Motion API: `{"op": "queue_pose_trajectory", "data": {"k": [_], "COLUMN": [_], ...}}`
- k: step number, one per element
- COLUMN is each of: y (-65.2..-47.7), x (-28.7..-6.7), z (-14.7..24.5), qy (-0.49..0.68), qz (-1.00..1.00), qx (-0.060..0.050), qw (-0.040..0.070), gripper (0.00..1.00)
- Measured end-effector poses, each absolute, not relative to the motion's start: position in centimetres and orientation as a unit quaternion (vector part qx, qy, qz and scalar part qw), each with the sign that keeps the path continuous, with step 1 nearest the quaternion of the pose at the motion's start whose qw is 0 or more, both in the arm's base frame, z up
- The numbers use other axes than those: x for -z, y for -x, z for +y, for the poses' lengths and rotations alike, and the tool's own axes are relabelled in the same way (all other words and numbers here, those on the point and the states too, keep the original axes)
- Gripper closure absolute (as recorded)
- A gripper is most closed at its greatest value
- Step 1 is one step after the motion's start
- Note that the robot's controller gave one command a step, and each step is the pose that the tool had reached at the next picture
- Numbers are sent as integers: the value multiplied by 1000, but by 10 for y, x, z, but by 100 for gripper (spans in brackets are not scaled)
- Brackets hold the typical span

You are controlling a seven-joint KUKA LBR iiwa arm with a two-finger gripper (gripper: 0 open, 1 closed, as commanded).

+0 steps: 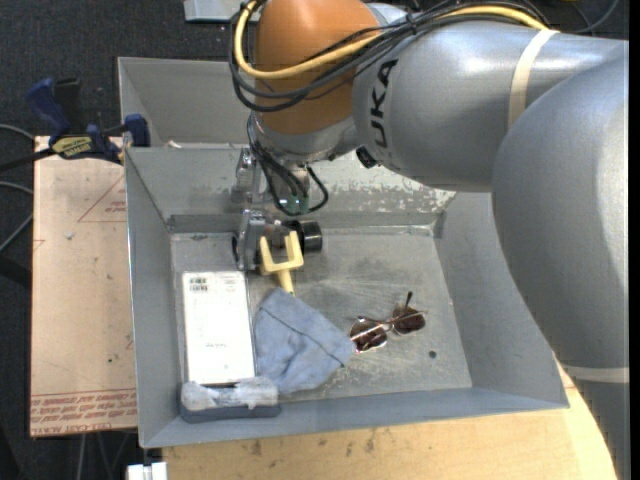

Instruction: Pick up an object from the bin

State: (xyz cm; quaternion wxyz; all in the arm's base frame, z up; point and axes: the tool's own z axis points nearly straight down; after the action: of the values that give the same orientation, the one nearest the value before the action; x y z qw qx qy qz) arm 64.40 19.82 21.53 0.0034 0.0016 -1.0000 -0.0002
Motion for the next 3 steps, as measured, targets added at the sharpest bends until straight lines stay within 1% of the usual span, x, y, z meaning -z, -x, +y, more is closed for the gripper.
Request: {"op": "queue_pose_trajectory", "data": {"k": [1,2,3], "y": [-646,-622,-591], "x": [-221,-142,-138], "z": [197,151,132], "qy": [0,9,27], "qz": [-1000,-1000,-1000], "qx": [1,1,0], "qw": [-1,-2,3], "gripper": [0,0,0]}}
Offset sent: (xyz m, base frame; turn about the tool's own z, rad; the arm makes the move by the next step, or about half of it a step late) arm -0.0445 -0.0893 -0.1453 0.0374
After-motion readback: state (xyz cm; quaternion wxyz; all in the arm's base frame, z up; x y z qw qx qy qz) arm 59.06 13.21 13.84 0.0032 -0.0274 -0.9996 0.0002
